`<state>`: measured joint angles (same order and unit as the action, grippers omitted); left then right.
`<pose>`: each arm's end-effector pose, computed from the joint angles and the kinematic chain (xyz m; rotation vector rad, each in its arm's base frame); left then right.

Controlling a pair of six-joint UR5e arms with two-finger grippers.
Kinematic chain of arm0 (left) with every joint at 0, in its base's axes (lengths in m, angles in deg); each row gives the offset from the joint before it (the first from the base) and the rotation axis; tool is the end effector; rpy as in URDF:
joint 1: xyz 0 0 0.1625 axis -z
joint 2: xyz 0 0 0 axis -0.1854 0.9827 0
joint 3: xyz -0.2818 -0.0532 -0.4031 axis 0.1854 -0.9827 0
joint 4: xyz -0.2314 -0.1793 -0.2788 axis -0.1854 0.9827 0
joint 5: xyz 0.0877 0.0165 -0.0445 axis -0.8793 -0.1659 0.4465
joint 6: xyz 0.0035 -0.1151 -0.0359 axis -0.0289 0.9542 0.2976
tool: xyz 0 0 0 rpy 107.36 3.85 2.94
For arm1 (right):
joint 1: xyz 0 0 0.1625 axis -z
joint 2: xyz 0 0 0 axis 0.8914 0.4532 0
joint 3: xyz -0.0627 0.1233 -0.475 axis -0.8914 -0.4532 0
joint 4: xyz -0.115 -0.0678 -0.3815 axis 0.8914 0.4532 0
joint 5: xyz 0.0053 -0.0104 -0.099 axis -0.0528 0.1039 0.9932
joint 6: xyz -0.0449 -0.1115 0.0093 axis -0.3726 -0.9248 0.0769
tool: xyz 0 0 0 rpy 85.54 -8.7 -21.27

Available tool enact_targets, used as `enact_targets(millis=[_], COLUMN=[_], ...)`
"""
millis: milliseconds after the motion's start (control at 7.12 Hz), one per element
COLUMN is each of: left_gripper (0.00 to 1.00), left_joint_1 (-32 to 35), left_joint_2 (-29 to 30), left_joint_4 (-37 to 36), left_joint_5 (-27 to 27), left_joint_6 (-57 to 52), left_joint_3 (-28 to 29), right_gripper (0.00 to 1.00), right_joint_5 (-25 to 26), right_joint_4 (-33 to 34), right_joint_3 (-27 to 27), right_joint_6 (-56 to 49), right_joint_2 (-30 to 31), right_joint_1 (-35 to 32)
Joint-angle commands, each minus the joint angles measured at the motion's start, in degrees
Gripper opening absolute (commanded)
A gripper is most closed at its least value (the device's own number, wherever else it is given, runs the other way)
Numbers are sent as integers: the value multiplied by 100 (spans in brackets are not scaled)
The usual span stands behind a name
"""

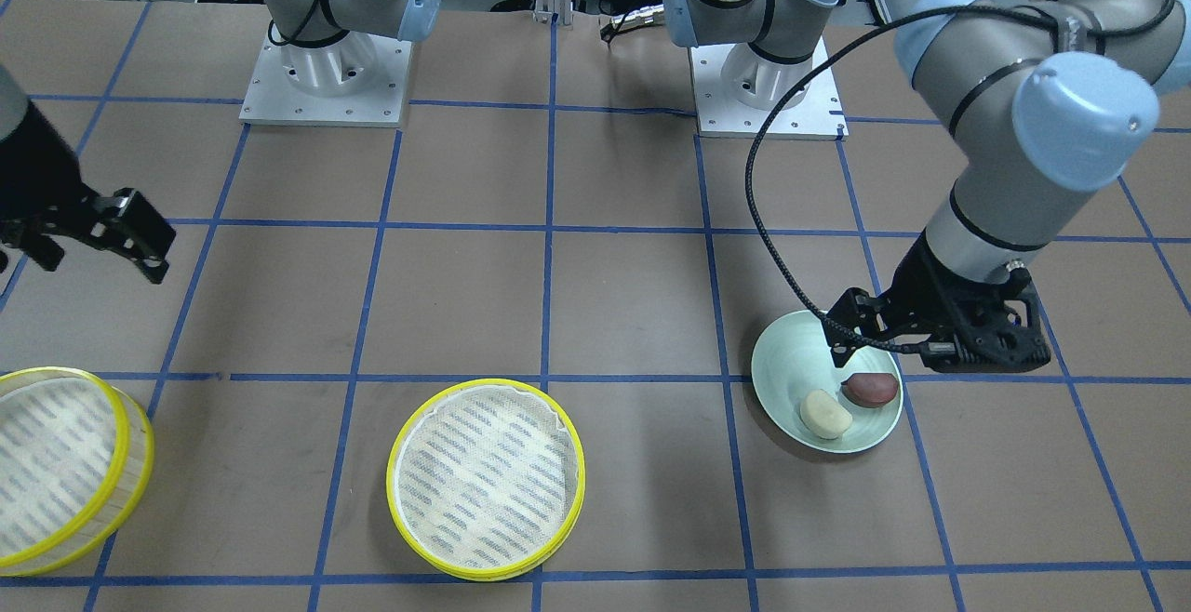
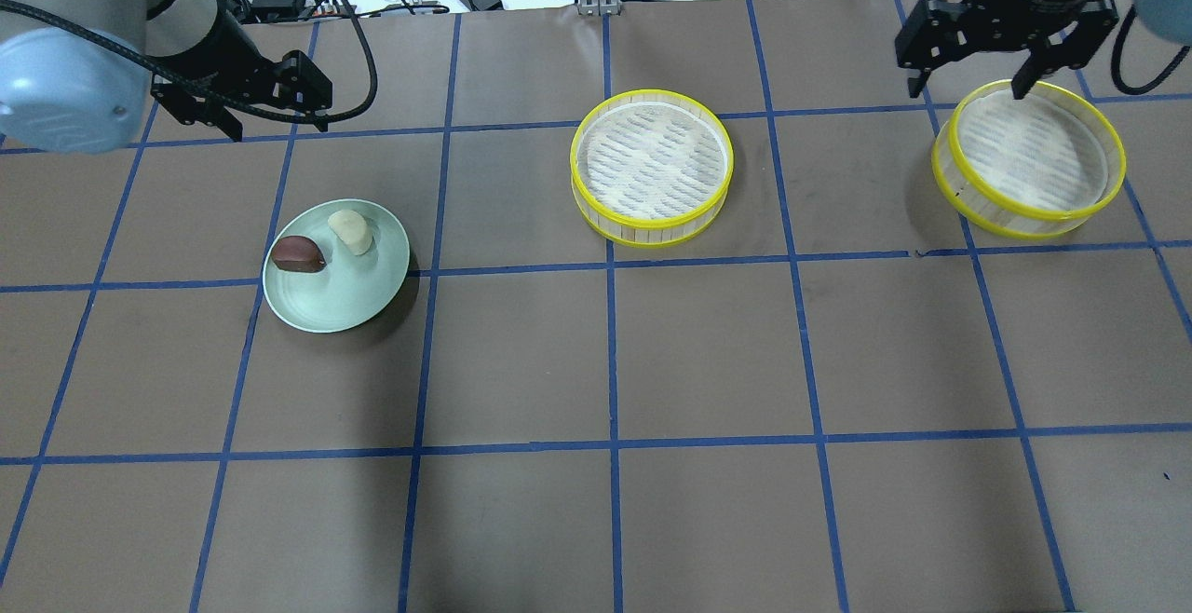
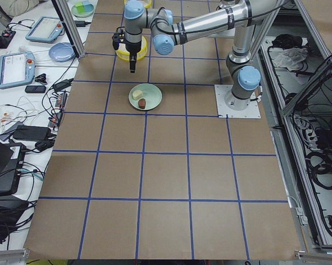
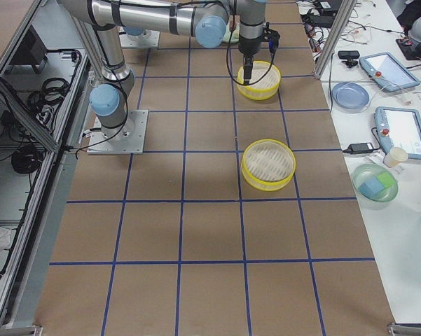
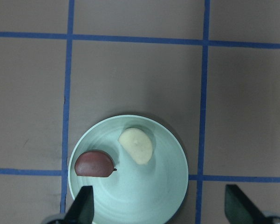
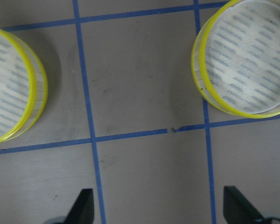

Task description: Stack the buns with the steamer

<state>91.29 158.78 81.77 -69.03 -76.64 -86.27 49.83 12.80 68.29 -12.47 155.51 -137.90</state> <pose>-0.0373 -0.6115 0.4152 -0.0324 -3.1294 0.1868 -0.0196 -0.5730 0.5107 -0.1736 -3.1044 0.0821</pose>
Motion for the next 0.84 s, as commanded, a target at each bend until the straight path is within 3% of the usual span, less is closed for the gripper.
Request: enact_targets(millis=[0,281,702], left_gripper=[100,100,98], left_joint_1=[-176,-370,-371], left_joint_2=[590,1002,1513], left_joint_4=[-333,-343,-984], left_joint_5=[39,48,539], left_joint_6=[-1073,-1656,-1667], left_joint_3=[-153,-224,-224], right_gripper=[98,99,100], right_joint_5=[218,221,194], right_joint_4=[1067,1783,2033], right_joint_3=[-193,-561,-589], right_joint_6=[-1147,-2035,-2294], right_joint_2=[-823,-1781,-2294], right_joint_1=[767,1304,1710])
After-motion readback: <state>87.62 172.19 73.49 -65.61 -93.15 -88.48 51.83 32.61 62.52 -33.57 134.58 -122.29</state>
